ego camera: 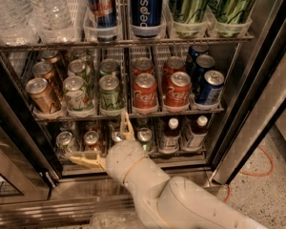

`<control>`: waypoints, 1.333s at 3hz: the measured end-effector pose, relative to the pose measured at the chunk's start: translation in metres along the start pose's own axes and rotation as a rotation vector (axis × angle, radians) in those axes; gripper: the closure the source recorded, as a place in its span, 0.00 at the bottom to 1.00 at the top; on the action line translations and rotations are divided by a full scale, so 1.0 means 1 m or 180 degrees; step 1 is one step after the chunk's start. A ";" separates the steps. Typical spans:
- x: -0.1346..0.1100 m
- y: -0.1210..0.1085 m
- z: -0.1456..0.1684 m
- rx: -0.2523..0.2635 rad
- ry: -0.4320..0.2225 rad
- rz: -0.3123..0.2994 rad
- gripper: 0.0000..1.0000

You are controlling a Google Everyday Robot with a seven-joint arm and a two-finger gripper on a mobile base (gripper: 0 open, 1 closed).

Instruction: Pick 7up can from middle shelf of fridge

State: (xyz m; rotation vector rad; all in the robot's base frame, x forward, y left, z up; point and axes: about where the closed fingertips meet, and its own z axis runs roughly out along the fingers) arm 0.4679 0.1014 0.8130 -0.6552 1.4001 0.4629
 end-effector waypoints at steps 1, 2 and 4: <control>0.000 0.000 0.000 0.0000 0.0000 0.0000 0.00; -0.008 0.001 0.010 0.0029 -0.0103 -0.0067 0.00; -0.008 0.001 0.010 0.0029 -0.0103 -0.0067 0.38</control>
Offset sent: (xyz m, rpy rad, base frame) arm 0.0062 0.0075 0.0077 0.0046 -0.0429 -0.0105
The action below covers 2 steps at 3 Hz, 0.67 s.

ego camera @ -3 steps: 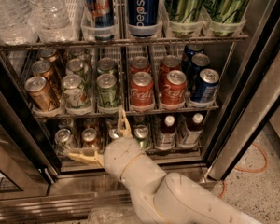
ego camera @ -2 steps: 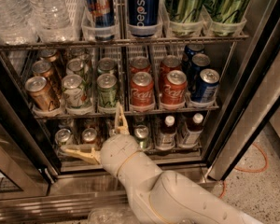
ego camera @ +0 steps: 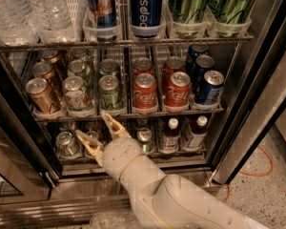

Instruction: Pick 7up can from middle shelf of fridge

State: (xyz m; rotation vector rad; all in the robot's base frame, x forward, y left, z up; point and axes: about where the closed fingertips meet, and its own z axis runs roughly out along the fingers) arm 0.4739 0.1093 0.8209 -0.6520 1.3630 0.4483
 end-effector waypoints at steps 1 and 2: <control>0.000 0.000 0.000 -0.0001 0.0000 -0.0002 0.22; 0.000 0.001 0.004 -0.0037 0.0005 -0.0041 0.12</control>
Offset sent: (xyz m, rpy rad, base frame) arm 0.0041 0.0053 0.0006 -0.0258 -0.0129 0.0193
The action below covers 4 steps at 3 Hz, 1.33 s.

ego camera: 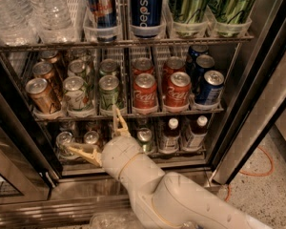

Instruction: Pick 7up can from middle shelf of fridge

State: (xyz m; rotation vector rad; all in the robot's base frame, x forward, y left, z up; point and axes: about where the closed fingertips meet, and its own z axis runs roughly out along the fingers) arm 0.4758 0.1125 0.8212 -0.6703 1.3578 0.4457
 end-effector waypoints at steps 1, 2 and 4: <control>0.001 0.002 0.004 -0.0032 0.0005 -0.0050 0.23; 0.000 0.003 0.008 -0.0057 0.0010 -0.0095 0.29; -0.002 -0.002 0.020 -0.0002 -0.0019 0.0031 0.20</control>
Offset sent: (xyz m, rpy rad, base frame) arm 0.0080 0.0104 0.0000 -0.0429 -0.0253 0.0205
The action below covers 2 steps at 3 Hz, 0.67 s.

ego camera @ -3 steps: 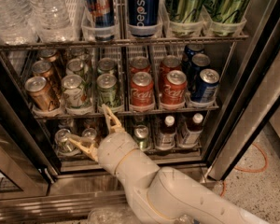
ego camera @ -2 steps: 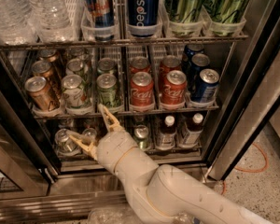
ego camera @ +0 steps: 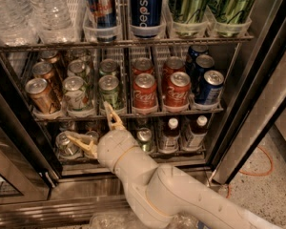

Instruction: Pick 7up can from middle shelf of fridge

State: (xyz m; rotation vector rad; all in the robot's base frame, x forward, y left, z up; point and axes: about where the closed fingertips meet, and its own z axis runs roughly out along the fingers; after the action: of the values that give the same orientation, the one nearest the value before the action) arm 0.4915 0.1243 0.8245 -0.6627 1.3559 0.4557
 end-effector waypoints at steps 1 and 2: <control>-0.009 -0.025 0.016 0.0130 -0.0067 0.0165 0.24; -0.006 -0.023 0.024 0.0086 -0.0034 0.0166 0.24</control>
Offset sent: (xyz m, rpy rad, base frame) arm 0.0396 -0.0103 0.0201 0.0745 0.0243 -0.0392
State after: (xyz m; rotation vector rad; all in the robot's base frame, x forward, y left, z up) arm 0.5234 0.1234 0.8362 -0.6031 1.3696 0.4812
